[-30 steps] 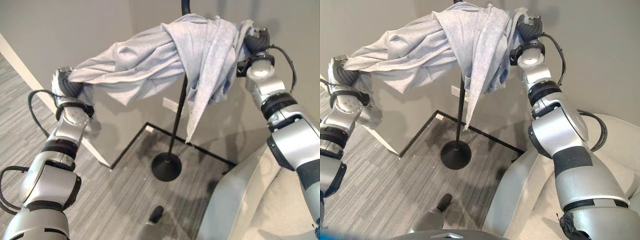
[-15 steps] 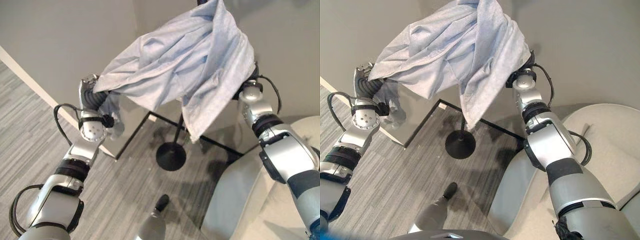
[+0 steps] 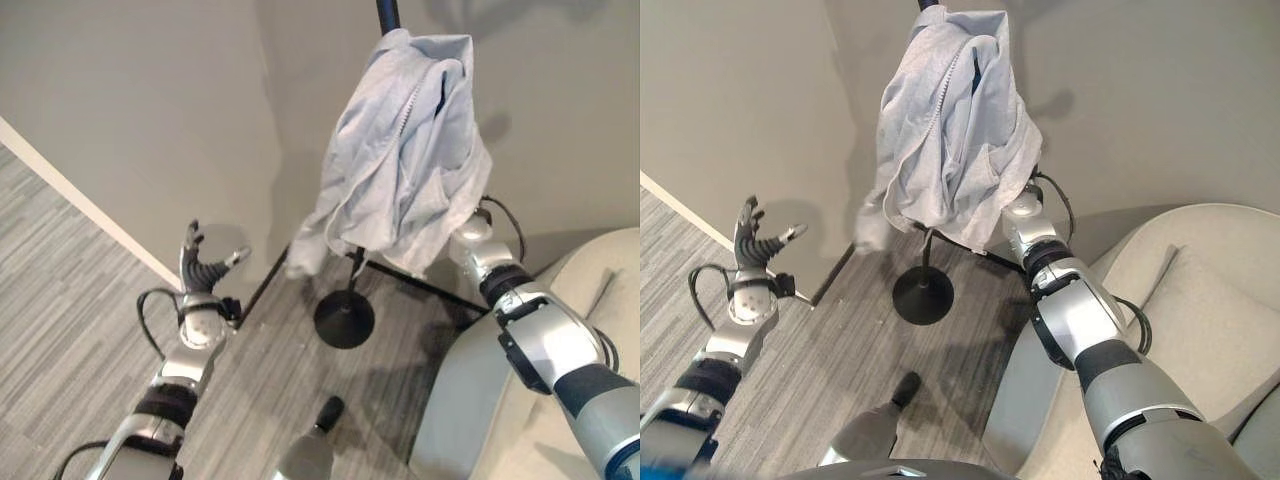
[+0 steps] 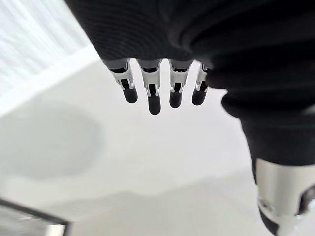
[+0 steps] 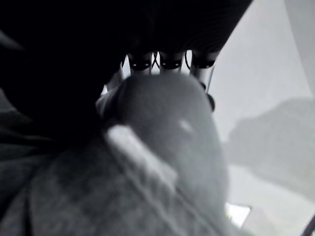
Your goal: Hang the clothes on the sofa on the clothes rack.
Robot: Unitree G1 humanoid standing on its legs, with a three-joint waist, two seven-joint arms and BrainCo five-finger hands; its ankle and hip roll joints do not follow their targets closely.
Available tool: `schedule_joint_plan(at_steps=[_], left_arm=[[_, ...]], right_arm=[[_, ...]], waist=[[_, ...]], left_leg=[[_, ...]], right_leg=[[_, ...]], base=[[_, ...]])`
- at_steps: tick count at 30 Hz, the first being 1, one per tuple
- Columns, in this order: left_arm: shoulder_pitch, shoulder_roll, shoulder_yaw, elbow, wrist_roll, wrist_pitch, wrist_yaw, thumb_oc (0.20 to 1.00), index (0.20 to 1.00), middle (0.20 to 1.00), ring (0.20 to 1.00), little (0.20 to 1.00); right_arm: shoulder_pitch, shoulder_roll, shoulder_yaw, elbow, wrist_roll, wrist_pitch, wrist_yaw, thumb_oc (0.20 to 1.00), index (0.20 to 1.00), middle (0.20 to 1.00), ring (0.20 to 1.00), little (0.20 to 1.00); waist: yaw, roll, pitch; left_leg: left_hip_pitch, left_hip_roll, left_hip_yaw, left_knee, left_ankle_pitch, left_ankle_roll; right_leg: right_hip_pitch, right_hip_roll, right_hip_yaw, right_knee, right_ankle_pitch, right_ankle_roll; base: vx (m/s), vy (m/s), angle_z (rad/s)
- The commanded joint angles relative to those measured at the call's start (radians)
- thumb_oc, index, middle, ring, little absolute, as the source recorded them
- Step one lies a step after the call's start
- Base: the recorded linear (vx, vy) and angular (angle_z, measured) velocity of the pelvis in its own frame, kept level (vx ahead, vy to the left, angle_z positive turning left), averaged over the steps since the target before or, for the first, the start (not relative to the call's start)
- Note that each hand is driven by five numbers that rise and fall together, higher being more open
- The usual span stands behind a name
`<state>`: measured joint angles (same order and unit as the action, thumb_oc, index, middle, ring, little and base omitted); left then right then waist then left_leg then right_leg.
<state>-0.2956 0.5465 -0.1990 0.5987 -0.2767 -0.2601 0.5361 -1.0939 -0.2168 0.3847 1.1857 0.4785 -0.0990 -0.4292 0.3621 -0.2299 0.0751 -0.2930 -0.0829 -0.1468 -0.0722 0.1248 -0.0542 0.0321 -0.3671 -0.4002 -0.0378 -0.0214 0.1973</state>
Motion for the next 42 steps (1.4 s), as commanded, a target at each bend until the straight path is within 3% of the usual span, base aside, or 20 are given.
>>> schedule_joint_plan(at_steps=[1,11,12,13,17,21,24,29,32,37,39,42], left_arm=[[-0.063,-0.008,0.024,-0.001,-0.034,-0.044,-0.003,1.0,1.0,1.0,1.0,1.0],[-0.007,-0.135,-0.011,0.2,-0.09,-0.032,-0.018,1.0,1.0,1.0,1.0,1.0],[-0.007,-0.146,-0.018,0.221,-0.093,-0.032,-0.019,1.0,1.0,1.0,1.0,1.0],[-0.002,-0.154,-0.023,0.244,-0.086,-0.028,-0.02,1.0,1.0,1.0,1.0,1.0],[-0.002,-0.182,-0.032,0.336,-0.066,-0.013,-0.02,1.0,1.0,1.0,1.0,1.0],[0.023,-0.218,0.024,0.429,-0.152,-0.011,-0.051,1.0,1.0,1.0,1.0,1.0],[0.057,-0.235,0.16,0.553,-0.254,0.003,-0.07,1.0,1.0,1.0,1.0,1.0],[0.095,-0.225,0.232,0.615,-0.239,0.022,-0.071,1.0,1.0,1.0,1.0,1.0],[0.125,-0.213,0.28,0.656,-0.211,0.045,-0.091,1.0,1.0,1.0,1.0,1.0],[0.167,-0.213,0.36,0.665,-0.195,0.053,-0.099,1.0,1.0,1.0,1.0,1.0],[0.176,-0.213,0.366,0.672,-0.191,0.056,-0.104,1.0,1.0,1.0,1.0,1.0],[0.203,-0.22,0.393,0.683,-0.204,0.058,-0.132,1.0,1.0,1.0,1.0,1.0]], right_arm=[[0.007,-0.023,-0.01,0.016,-0.024,-0.008,-0.023,0.2,0.2,0.2,0.2,0.2],[0.095,0.051,-0.023,-0.032,-0.004,-0.034,-0.035,0.2,0.2,0.2,0.2,0.2],[0.099,0.056,-0.027,-0.033,-0.002,-0.037,-0.04,0.316,0.316,0.316,0.316,0.316],[0.114,0.066,-0.033,-0.033,0.004,-0.041,-0.044,1.0,1.0,1.0,1.0,1.0],[0.175,0.085,-0.02,-0.08,-0.012,-0.058,-0.064,1.0,1.0,1.0,1.0,1.0],[0.253,0.071,0.01,-0.174,-0.059,-0.061,-0.06,1.0,1.0,1.0,1.0,1.0],[0.374,0.009,0.033,-0.344,-0.094,-0.059,-0.027,1.0,1.0,1.0,1.0,1.0],[0.47,-0.057,0.031,-0.449,-0.181,-0.056,-0.031,1.0,1.0,1.0,1.0,1.0],[0.58,-0.13,0.015,-0.572,-0.315,-0.033,-0.031,1.0,1.0,1.0,1.0,1.0],[0.813,-0.222,-0.119,-0.738,-0.448,0.001,-0.036,1.0,1.0,1.0,1.0,1.0],[0.858,-0.23,-0.157,-0.766,-0.455,0.003,-0.044,1.0,1.0,1.0,1.0,1.0],[1.023,-0.213,-0.328,-0.788,-0.408,-0.005,-0.081,1.0,1.0,1.0,1.0,1.0]], waist=[[0.019,0.029,0.022],[0.008,0.044,0.016],[0.006,0.045,0.015],[0.002,0.045,0.014],[-0.02,0.047,0.013],[-0.055,0.048,0.005],[-0.12,0.044,-0.013],[-0.168,0.037,-0.025],[-0.216,0.034,-0.027],[-0.276,0.035,-0.033],[-0.283,0.036,-0.037],[-0.318,0.039,-0.045]], left_leg=[[0.033,-0.001,-0.036,-0.015,-0.102,0.012],[0.044,-0.014,-0.044,-0.015,-0.104,0.022],[0.046,-0.015,-0.044,-0.015,-0.106,0.022],[0.048,-0.015,-0.043,-0.015,-0.107,0.022],[0.06,-0.014,-0.036,-0.015,-0.111,0.025],[0.075,-0.012,-0.021,-0.015,-0.115,0.033],[0.102,-0.003,0.005,-0.015,-0.129,0.037],[0.122,0.003,0.027,-0.015,-0.14,0.041],[0.145,0.012,0.049,-0.015,-0.149,0.043],[0.18,0.02,0.077,-0.015,-0.168,0.049],[0.186,0.02,0.082,-0.015,-0.171,0.051],[0.213,0.024,0.099,-0.015,-0.186,0.054]], right_leg=[[0.05,-0.085,0.028,-0.049,0.533,0.065],[0.055,-0.104,0.023,-0.035,0.545,0.065],[0.055,-0.107,0.023,-0.032,0.545,0.065],[0.056,-0.108,0.022,-0.029,0.545,0.065],[0.057,-0.113,0.031,-0.016,0.545,0.065],[0.045,-0.119,0.054,-0.003,0.545,0.065],[0.036,-0.121,0.084,0.008,0.545,0.065],[0.028,-0.122,0.104,0.013,0.545,0.065],[0.017,-0.119,0.128,0.028,0.545,0.065],[0.007,-0.122,0.155,0.042,0.545,0.065],[0.005,-0.122,0.163,0.045,0.545,0.065],[0.004,-0.117,0.183,0.052,0.545,0.065]], base=[[0.0,0.0,0.0],[-0.02,0.009,0.0],[0.0,0.0,0.0],[0.0,0.0,0.0],[-0.02,0.002,0.01],[-0.02,0.014,-0.07],[-0.01,0.017,-0.29],[0.0,0.003,-0.2],[-0.02,-0.013,-0.15],[-0.01,-0.007,-0.24],[0.01,-0.001,-0.24],[0.02,-0.003,-0.23]])
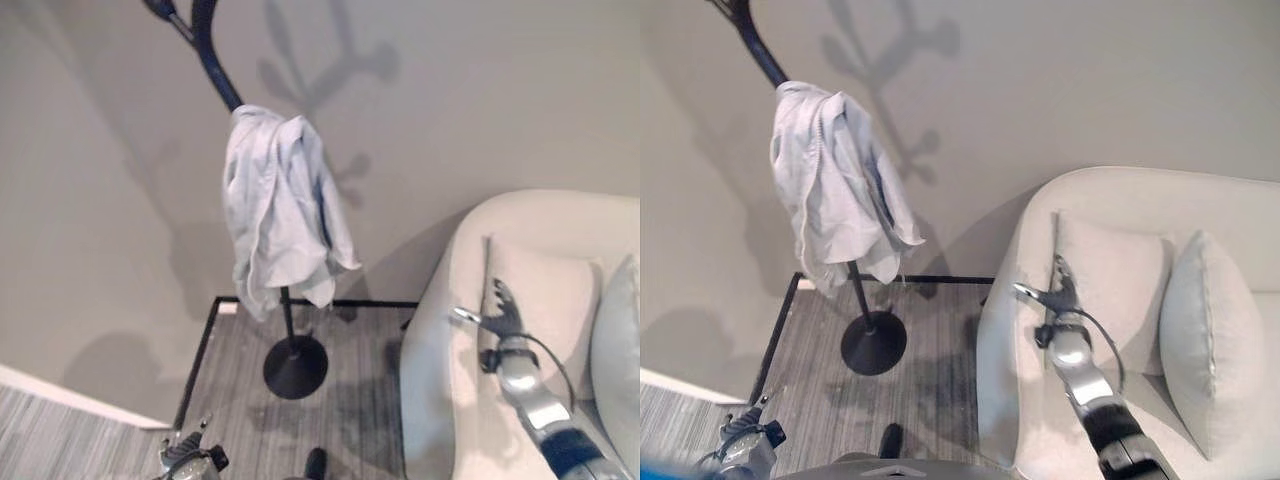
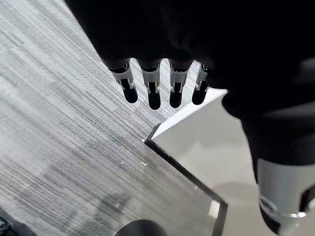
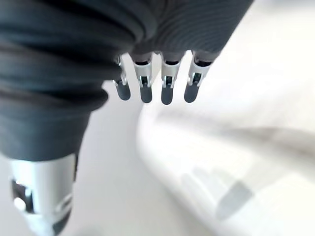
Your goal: Hang the clothes on the sofa on the clothes rack.
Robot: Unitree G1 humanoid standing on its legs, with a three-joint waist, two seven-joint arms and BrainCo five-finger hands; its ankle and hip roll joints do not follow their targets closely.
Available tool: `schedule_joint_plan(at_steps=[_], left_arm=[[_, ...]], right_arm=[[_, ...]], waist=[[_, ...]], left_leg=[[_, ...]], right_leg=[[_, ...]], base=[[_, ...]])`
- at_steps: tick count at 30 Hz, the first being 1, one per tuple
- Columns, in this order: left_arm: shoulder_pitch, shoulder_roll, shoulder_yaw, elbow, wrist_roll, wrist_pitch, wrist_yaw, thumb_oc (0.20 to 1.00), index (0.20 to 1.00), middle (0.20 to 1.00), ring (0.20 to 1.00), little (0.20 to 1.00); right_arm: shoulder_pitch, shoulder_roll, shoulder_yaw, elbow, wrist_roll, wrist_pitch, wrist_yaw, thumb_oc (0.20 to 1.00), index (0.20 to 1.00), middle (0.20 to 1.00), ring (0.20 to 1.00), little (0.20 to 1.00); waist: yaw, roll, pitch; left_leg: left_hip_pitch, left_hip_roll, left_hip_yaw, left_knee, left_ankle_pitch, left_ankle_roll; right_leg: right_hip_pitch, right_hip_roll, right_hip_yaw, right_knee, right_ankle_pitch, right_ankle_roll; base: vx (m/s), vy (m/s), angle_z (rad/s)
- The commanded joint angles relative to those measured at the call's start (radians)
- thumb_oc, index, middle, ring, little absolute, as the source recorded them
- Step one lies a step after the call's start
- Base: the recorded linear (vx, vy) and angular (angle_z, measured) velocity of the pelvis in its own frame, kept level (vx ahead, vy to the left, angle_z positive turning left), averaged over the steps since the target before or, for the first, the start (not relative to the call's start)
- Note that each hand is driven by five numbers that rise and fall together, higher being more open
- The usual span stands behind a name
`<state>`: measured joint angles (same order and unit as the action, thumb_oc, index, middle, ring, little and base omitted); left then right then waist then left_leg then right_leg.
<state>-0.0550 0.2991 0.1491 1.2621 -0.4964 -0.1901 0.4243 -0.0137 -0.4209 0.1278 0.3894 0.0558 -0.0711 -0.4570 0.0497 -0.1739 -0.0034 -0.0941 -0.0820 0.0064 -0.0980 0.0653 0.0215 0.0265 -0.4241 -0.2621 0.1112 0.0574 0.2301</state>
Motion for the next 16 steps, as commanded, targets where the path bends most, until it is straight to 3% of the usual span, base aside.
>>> schedule_joint_plan(at_steps=[1,3,5,7,8,10,11,12,16], left_arm=[[-0.032,0.026,0.054,0.016,0.006,-0.016,-0.024,1.0,1.0,1.0,1.0,1.0],[-0.017,0.02,0.063,0.009,-0.016,-0.021,-0.037,1.0,1.0,1.0,1.0,1.0],[-0.007,0.017,0.074,0.023,-0.055,-0.026,-0.05,1.0,1.0,1.0,1.0,1.0],[-0.007,0.016,0.092,0.05,-0.102,-0.023,-0.058,1.0,1.0,1.0,1.0,1.0],[-0.01,0.017,0.09,0.051,-0.103,-0.023,-0.059,1.0,1.0,1.0,1.0,1.0],[-0.013,0.01,0.104,0.065,-0.137,-0.018,-0.069,1.0,1.0,1.0,1.0,1.0],[-0.014,0.01,0.104,0.065,-0.137,-0.018,-0.069,1.0,1.0,1.0,1.0,1.0],[-0.004,0.003,0.112,0.091,-0.166,-0.01,-0.099,1.0,1.0,1.0,1.0,1.0],[0.001,-0.018,0.11,0.102,-0.2,-0.003,-0.124,1.0,1.0,1.0,1.0,1.0]], right_arm=[[-0.027,0.002,-0.114,0.026,0.031,-0.036,-0.069,1.0,1.0,1.0,1.0,1.0],[0.011,0.036,-0.2,0.108,0.08,-0.044,-0.11,1.0,1.0,1.0,1.0,1.0],[0.005,0.098,-0.304,0.294,0.253,-0.098,-0.153,1.0,1.0,1.0,1.0,1.0],[-0.027,0.15,-0.441,0.561,0.529,-0.166,-0.166,1.0,1.0,1.0,1.0,1.0],[-0.033,0.145,-0.443,0.575,0.538,-0.173,-0.157,1.0,1.0,1.0,1.0,1.0],[-0.045,0.158,-0.51,0.822,0.735,-0.174,-0.11,1.0,1.0,1.0,1.0,1.0],[-0.047,0.156,-0.51,0.826,0.737,-0.175,-0.107,1.0,1.0,1.0,1.0,1.0],[-0.046,0.169,-0.595,1.079,0.973,-0.125,-0.024,1.0,1.0,1.0,1.0,1.0],[-0.032,0.171,-0.668,1.225,1.133,-0.091,0.003,1.0,1.0,1.0,1.0,1.0]], waist=[[-0.014,-0.018,0.029],[-0.019,-0.014,0.026],[-0.023,-0.012,0.018],[-0.024,-0.01,0.007],[-0.023,-0.013,0.009],[-0.019,-0.009,0.001],[-0.02,-0.009,0.001],[-0.013,-0.003,-0.013],[-0.016,0.009,-0.023]], left_leg=[[0.016,0.019,-0.051,0.011,-0.126,-0.02],[0.029,0.024,-0.048,0.011,-0.135,-0.019],[0.037,0.025,-0.048,0.011,-0.141,-0.017],[0.045,0.027,-0.045,0.011,-0.149,-0.015],[0.043,0.023,-0.045,0.011,-0.144,-0.015],[0.052,0.021,-0.045,0.011,-0.153,-0.013],[0.051,0.02,-0.045,0.011,-0.152,-0.012],[0.065,0.022,-0.045,0.011,-0.17,-0.012],[0.068,0.013,-0.042,0.011,-0.172,-0.01]], right_leg=[[0.005,-0.064,0.046,-0.092,0.466,0.032],[0.012,-0.057,0.049,-0.097,0.466,0.032],[0.014,-0.053,0.054,-0.097,0.466,0.032],[0.018,-0.048,0.057,-0.102,0.466,0.032],[0.014,-0.051,0.058,-0.1,0.466,0.032],[0.017,-0.049,0.06,-0.102,0.466,0.032],[0.015,-0.05,0.06,-0.101,0.466,0.032],[0.028,-0.046,0.058,-0.109,0.466,0.032],[0.032,-0.05,0.058,-0.116,0.466,0.032]], base=[[0.03,-0.003,-0.16],[0.03,-0.012,-0.17],[0.04,-0.021,-0.08],[0.04,-0.006,-0.06],[0.04,0.007,-0.05],[0.04,0.007,-0.02],[0.1,0.001,0.0],[0.07,0.009,-0.03],[0.03,0.021,0.0]])
